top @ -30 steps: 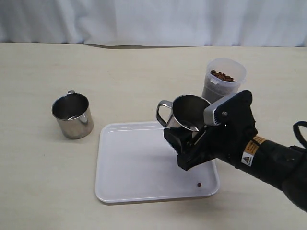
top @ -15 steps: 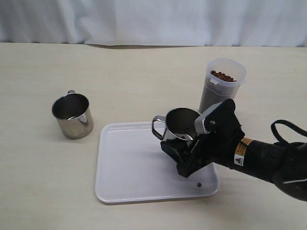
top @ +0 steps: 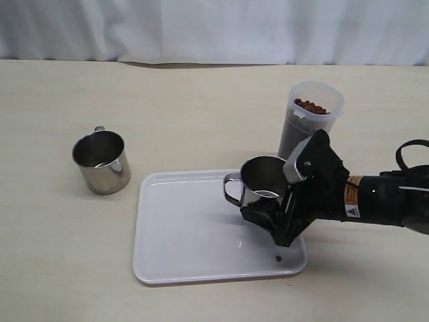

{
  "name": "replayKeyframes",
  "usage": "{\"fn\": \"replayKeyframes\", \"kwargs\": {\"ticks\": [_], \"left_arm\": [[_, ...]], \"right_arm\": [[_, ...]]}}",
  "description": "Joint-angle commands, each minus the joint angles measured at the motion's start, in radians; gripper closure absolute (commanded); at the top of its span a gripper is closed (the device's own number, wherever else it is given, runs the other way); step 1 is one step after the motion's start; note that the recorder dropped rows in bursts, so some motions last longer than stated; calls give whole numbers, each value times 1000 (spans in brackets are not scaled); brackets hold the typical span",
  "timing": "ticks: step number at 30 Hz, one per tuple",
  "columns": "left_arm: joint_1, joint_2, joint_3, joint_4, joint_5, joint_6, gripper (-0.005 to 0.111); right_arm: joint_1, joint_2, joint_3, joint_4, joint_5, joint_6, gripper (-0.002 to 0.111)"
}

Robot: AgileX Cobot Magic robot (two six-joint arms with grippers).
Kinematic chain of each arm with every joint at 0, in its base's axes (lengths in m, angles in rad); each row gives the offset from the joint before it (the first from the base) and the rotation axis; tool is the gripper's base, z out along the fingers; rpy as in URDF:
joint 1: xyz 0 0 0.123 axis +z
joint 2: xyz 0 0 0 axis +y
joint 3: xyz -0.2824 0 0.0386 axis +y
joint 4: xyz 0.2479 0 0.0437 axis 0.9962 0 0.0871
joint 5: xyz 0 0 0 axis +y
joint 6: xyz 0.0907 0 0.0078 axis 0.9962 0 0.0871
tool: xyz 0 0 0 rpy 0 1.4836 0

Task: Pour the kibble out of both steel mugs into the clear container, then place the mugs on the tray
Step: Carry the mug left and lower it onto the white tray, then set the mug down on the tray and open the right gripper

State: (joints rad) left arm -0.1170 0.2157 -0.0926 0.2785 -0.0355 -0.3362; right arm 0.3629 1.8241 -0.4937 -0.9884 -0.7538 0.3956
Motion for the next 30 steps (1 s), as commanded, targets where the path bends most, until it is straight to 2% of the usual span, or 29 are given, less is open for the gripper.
{"fn": "replayKeyframes", "kwargs": {"ticks": [1,9,11,13,14,15,17,19,24,30], "left_arm": [[2,-2,-1,0,0,-1,107],[2,-2,-1,0,0,-1,107],[2,-2,-1,0,0,-1,107],[2,-2,-1,0,0,-1,107],[2,-2,-1,0,0,-1,107],[2,-2,-1,0,0,-1,107],[2,-2,-1,-2,0,-1,107],[2,-2,-1,-2,0,-1,107],[2,-2,-1,-2,0,-1,107],[2,-2,-1,-2,0,-1,107]], "right_arm": [[-5,64,-23,-57,-23,-1,103],[-5,115,-51,-55,-26,-14,103],[-5,115,-51,-75,-18,-16,92],[-5,115,-51,-112,-16,-16,66],[-5,115,-51,-112,-16,-16,41],[-5,115,-50,-110,-19,-14,29],[-5,115,-50,-108,-20,-12,8],[-5,115,-50,-108,-22,-12,-2],[-5,102,-50,-108,-18,29,-2],[-5,28,-50,-130,42,204,-2]]}}
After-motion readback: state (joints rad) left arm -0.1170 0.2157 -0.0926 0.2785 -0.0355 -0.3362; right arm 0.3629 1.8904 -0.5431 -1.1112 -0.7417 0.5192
